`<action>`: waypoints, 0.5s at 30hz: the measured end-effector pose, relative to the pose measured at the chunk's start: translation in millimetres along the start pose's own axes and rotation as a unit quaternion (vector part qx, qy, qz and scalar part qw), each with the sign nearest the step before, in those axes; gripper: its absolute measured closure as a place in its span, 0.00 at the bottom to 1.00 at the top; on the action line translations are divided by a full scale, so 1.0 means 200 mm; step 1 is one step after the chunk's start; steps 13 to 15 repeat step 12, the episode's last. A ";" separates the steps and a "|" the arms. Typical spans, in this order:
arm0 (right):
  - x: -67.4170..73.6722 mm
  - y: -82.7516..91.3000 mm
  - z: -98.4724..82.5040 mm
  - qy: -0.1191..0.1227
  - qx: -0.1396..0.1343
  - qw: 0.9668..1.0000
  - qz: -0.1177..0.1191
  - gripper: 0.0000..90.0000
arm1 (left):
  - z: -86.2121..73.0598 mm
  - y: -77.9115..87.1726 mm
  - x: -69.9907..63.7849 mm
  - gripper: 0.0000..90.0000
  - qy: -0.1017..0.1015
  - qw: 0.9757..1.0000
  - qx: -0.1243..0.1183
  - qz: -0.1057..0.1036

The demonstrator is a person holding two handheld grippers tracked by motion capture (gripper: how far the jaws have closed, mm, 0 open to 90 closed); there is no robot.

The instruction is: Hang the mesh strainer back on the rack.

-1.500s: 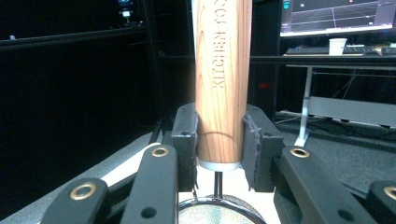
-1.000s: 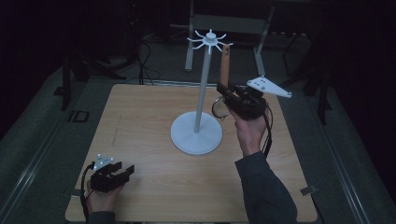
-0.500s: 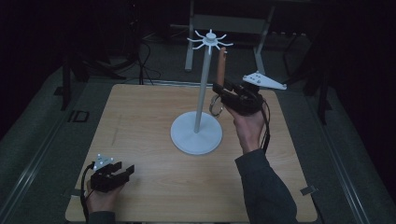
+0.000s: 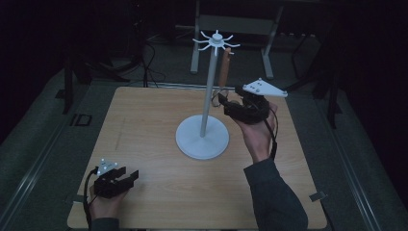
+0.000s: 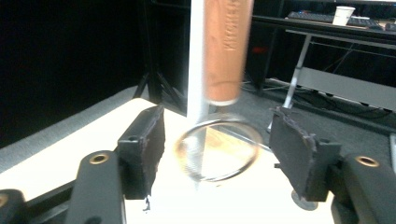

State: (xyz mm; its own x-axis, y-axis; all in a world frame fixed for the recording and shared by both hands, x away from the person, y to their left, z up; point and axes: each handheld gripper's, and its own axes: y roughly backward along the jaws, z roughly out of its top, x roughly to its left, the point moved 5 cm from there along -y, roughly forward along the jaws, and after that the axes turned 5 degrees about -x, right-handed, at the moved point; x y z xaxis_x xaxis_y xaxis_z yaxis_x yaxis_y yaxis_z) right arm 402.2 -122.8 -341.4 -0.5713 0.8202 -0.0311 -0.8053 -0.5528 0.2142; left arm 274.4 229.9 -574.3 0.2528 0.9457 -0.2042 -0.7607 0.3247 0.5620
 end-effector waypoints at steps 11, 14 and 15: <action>0.01 0.03 -0.06 0.032 0.036 0.999 -0.003 0.26 | 0.00 0.00 0.00 0.48 -0.001 1.000 0.001 0.000; 0.01 0.03 -0.08 0.035 0.042 0.998 -0.003 0.24 | 0.00 0.00 0.00 0.48 -0.001 1.000 0.001 0.000; 0.01 0.03 -0.08 0.035 0.042 0.998 -0.003 0.24 | 0.00 0.00 0.00 0.48 -0.001 1.000 0.001 0.000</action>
